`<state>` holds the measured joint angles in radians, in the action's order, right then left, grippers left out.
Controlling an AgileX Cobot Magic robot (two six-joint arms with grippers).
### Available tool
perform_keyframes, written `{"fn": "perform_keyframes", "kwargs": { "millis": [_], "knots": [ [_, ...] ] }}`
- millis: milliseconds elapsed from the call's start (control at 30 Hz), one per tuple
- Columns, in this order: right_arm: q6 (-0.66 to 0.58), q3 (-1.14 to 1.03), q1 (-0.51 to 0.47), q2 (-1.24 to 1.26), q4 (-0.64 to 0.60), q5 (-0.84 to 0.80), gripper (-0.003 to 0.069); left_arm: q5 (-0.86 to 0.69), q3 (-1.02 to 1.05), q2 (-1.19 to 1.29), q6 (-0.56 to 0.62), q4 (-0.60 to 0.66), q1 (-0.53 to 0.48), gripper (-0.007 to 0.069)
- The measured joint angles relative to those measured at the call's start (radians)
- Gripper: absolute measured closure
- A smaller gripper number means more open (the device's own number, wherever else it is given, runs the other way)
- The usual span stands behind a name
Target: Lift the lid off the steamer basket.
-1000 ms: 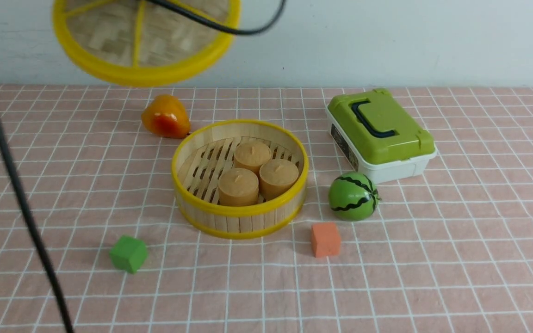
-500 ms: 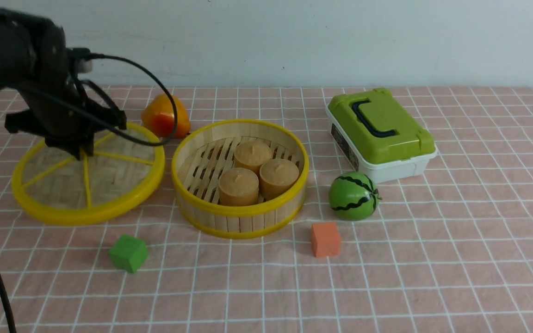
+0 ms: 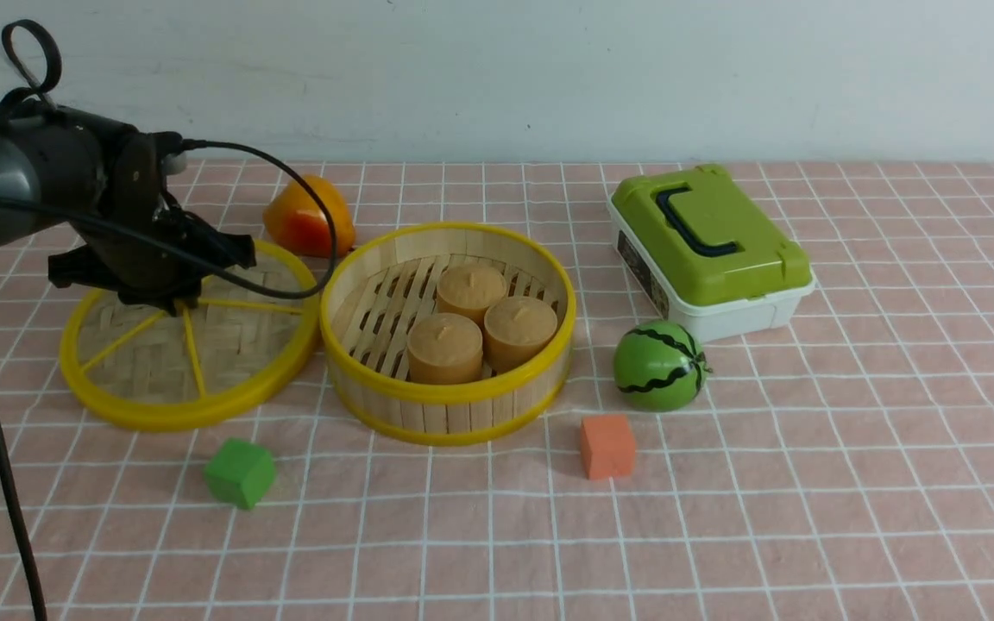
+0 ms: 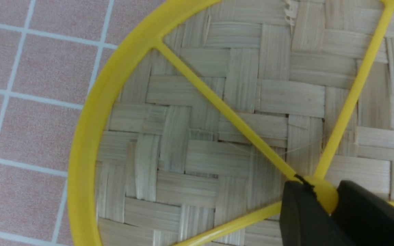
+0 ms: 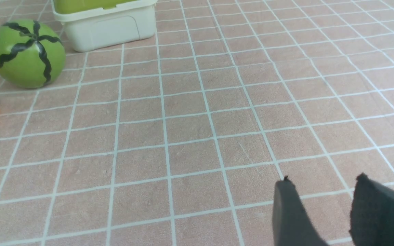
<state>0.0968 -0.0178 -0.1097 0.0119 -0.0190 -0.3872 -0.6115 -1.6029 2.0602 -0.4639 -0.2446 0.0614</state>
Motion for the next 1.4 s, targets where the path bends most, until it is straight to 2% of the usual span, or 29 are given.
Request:
{"fn": "perform_keyframes", "kwargs": {
  "millis": [100, 233, 333, 433, 567, 633, 667, 900, 1133, 1400],
  "knots": [
    [0.000, 0.000, 0.000, 0.000, 0.000, 0.000, 0.0418, 0.000, 0.000, 0.000, 0.000, 0.000, 0.000, 0.0480],
    [0.000, 0.000, 0.000, 0.000, 0.000, 0.000, 0.0418, -0.006, 0.000, -0.011, 0.000, 0.014, 0.000, 0.0361],
    [0.000, 0.000, 0.000, 0.000, 0.000, 0.000, 0.0418, -0.017, 0.001, -0.038, 0.000, 0.034, 0.000, 0.0336],
    [0.000, 0.000, 0.000, 0.000, 0.000, 0.000, 0.0418, -0.019, 0.007, -0.133, 0.001, 0.061, 0.000, 0.0378],
    [0.000, 0.000, 0.000, 0.000, 0.000, 0.000, 0.0418, -0.008, 0.013, -0.386, 0.055, 0.117, 0.000, 0.0567],
    [0.000, 0.000, 0.000, 0.000, 0.000, 0.000, 0.0418, 0.003, 0.023, -0.468, 0.071, 0.138, 0.000, 0.0610],
    [0.000, 0.000, 0.000, 0.000, 0.000, 0.000, 0.0418, 0.033, 0.059, -0.593, 0.106, 0.171, 0.000, 0.0637],
    [0.000, 0.000, 0.000, 0.000, 0.000, 0.000, 0.0418, 0.077, 0.330, -0.976, 0.215, 0.266, 0.000, 0.0637],
    [0.000, 0.000, 0.000, 0.000, 0.000, 0.000, 0.0418, 0.046, 0.702, -1.285, 0.229, 0.310, 0.000, 0.0637],
    [0.000, 0.000, 0.000, 0.000, 0.000, 0.000, 0.0418, 0.012, 0.951, -1.564, 0.229, 0.321, 0.000, 0.0637]
  ]
}}
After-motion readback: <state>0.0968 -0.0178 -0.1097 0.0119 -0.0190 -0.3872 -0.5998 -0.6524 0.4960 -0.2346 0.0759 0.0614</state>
